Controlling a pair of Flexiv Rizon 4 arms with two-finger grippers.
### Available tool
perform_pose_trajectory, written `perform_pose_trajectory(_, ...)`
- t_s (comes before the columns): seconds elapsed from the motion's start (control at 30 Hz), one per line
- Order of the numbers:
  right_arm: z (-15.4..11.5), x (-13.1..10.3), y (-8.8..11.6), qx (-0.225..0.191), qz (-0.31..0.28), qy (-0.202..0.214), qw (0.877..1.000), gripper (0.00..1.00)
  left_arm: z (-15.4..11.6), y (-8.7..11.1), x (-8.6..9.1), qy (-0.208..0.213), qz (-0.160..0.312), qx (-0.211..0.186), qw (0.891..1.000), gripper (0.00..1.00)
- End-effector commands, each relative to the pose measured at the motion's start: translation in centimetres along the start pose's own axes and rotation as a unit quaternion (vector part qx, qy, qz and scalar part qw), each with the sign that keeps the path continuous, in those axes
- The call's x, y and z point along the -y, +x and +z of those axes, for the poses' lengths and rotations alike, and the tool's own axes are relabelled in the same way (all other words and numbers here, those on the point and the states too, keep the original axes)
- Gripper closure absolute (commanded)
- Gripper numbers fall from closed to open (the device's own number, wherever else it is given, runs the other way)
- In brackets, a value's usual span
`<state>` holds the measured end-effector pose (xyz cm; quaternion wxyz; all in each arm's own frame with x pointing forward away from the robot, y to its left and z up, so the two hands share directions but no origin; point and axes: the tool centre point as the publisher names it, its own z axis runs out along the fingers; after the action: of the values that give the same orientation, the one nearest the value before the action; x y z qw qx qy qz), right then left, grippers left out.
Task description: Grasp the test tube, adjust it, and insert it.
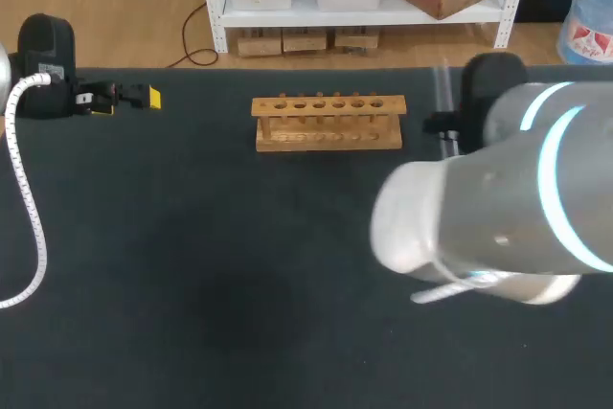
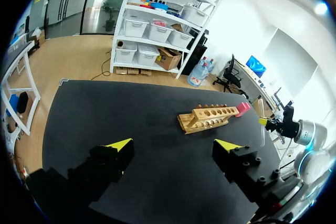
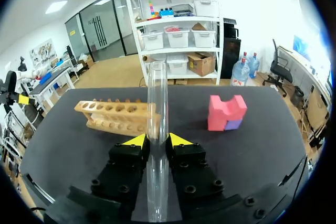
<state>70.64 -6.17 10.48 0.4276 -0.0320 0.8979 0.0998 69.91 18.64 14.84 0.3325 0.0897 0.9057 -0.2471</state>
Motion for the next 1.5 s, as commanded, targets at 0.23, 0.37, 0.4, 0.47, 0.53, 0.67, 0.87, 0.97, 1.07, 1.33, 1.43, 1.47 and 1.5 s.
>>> perform_pose_trajectory(0.23,1.9,-2.2,-0.2,-0.005,0.005,0.119,0.993,1.0,0.0,-0.1,0.1,-0.004,-0.001,-0.002,1.0,0.0)
perform_pose_trajectory(0.37,2.3,-2.6,0.1,-0.017,0.01,0.121,0.992,1.0,0.0,-0.1,0.1,-0.004,-0.001,-0.002,1.0,0.0)
perform_pose_trajectory(0.4,2.5,-2.8,0.2,-0.02,0.011,0.122,0.992,1.0,0.0,-0.1,0.1,-0.004,-0.001,-0.002,1.0,0.0)
perform_pose_trajectory(0.47,2.6,-3.0,0.2,-0.023,0.013,0.119,0.993,1.0,0.0,-0.1,0.1,-0.004,-0.001,-0.002,1.0,0.0)
perform_pose_trajectory(0.53,2.7,-3.4,0.2,-0.025,0.012,0.117,0.993,1.0,0.0,-0.1,0.1,-0.004,-0.001,-0.002,1.0,0.0)
perform_pose_trajectory(0.67,2.7,-4.0,0.5,-0.028,0.009,0.11,0.993,1.0,0.0,-0.1,0.1,-0.004,-0.001,-0.002,1.0,0.0)
perform_pose_trajectory(0.87,2.9,-4.6,1.1,-0.035,0.001,0.108,0.994,1.0,0.0,-0.1,0.1,-0.004,-0.001,-0.002,1.0,0.0)
perform_pose_trajectory(0.97,3.0,-4.6,1.4,-0.039,-0.001,0.105,0.994,1.0,0.0,-0.1,0.1,-0.004,-0.001,-0.002,1.0,0.0)
perform_pose_trajectory(1.07,3.0,-4.7,1.6,-0.042,-0.002,0.102,0.994,1.0,0.0,-0.1,0.1,-0.004,-0.001,-0.002,1.0,0.0)
perform_pose_trajectory(1.33,3.1,-5.5,2.5,-0.055,-0.006,0.082,0.995,1.0,0.0,-0.1,0.1,-0.004,-0.001,-0.002,1.0,0.0)
perform_pose_trajectory(1.43,3.3,-5.8,3.0,-0.062,-0.009,0.074,0.995,1.0,0.0,-0.1,0.1,-0.004,-0.001,-0.002,1.0,0.0)
perform_pose_trajectory(1.47,3.5,-5.9,3.2,-0.065,-0.01,0.071,0.995,1.0,0.0,-0.1,0.1,-0.004,-0.001,-0.002,1.0,0.0)
perform_pose_trajectory(1.5,3.6,-6.0,3.4,-0.066,-0.01,0.07,0.995,1.0,0.0,-0.1,0.1,-0.004,-0.001,-0.002,1.0,0.0)
